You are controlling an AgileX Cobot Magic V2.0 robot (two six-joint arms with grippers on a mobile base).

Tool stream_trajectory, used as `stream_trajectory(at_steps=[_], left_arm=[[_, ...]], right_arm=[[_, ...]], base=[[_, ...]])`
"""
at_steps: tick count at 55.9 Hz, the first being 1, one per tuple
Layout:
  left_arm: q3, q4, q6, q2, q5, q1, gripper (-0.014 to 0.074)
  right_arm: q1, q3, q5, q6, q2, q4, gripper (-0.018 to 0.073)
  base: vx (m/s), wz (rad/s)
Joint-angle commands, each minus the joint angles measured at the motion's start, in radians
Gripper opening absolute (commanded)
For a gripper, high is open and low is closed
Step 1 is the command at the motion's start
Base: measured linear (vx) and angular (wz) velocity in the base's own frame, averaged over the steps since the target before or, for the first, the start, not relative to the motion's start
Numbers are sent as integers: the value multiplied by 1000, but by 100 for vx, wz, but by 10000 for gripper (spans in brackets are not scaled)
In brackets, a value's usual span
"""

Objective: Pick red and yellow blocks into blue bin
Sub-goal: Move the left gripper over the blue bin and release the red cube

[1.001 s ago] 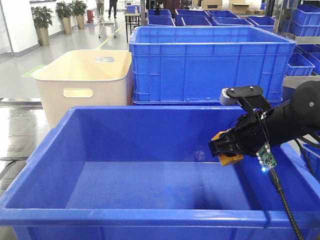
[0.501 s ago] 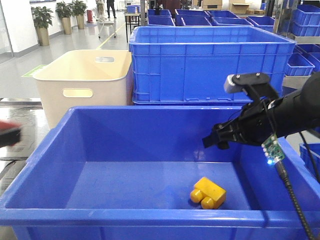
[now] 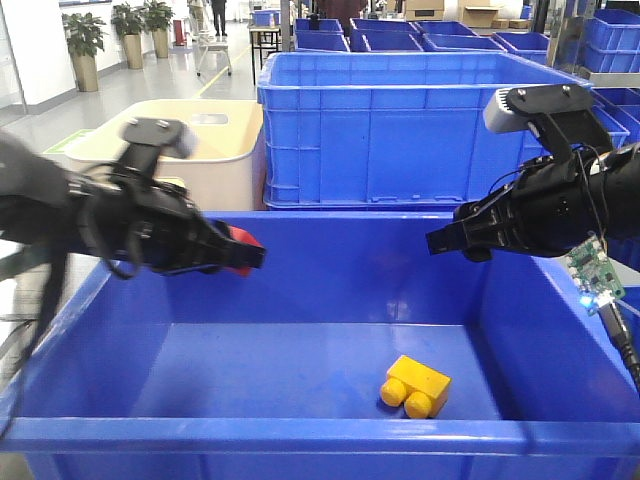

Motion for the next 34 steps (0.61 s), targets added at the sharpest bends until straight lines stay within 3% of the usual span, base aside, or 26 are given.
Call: stream_trajectory(at_steps=[1,21,27,34], left_arm=[[-67,-43,-11,-8,-37,-18,89],[-71,-39,-3,8,-62,-45,591],[-71,-39,-3,8,-53,-45,661],[-71,-31,-3,5,-26,-44,653]], right_arm=[[0,-33,-59,-10,-40,16,559],[0,-33,-59,-10,-40,9,559],[0,-33,-42,-10,-40,10,559],[0,-33,-32,-10,-40,10,559]], base=[[0,0],[0,0],[0,0],[0,0]])
